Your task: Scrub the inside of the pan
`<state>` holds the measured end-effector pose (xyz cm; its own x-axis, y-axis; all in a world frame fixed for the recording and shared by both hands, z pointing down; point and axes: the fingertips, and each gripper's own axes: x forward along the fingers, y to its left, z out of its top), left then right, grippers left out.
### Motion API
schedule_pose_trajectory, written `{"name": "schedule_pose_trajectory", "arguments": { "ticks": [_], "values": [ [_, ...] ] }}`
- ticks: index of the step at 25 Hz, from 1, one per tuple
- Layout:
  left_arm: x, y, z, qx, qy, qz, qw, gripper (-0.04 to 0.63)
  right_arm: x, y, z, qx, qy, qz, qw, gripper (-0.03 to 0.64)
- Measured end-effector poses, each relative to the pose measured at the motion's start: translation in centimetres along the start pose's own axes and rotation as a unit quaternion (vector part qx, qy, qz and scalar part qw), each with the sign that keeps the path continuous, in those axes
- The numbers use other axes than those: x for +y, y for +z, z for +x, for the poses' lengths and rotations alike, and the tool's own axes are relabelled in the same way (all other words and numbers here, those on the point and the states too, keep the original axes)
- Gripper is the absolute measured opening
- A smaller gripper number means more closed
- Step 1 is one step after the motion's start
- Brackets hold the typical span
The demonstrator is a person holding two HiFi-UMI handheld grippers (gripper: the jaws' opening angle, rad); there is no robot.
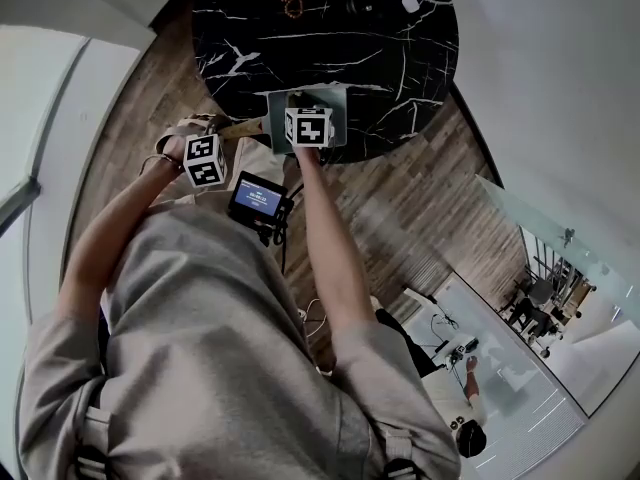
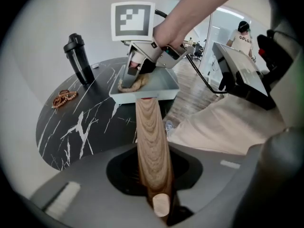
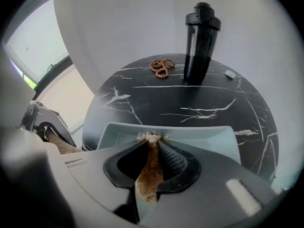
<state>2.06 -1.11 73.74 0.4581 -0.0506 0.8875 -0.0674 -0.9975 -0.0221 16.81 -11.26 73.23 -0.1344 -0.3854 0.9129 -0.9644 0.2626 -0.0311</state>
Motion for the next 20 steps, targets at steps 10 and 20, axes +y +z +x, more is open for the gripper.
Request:
{"name": "schedule_pose_trajectory", "arguments": {
  "ticks": [10,20],
  "values": [
    [0.1,0.0,0.0,0.0,0.005,-0.008,1.0,0.063,5.0,0.1,0.6,0.023,0.068,-0.047,0.996,0.081],
    [-0.5,-0.4,0.2,0.009,-0.006,-0.028,0.9995,0.061,5.0,-0.6,0.0,0.026,0.146,0.083,0.985,0.078]
  ]
}}
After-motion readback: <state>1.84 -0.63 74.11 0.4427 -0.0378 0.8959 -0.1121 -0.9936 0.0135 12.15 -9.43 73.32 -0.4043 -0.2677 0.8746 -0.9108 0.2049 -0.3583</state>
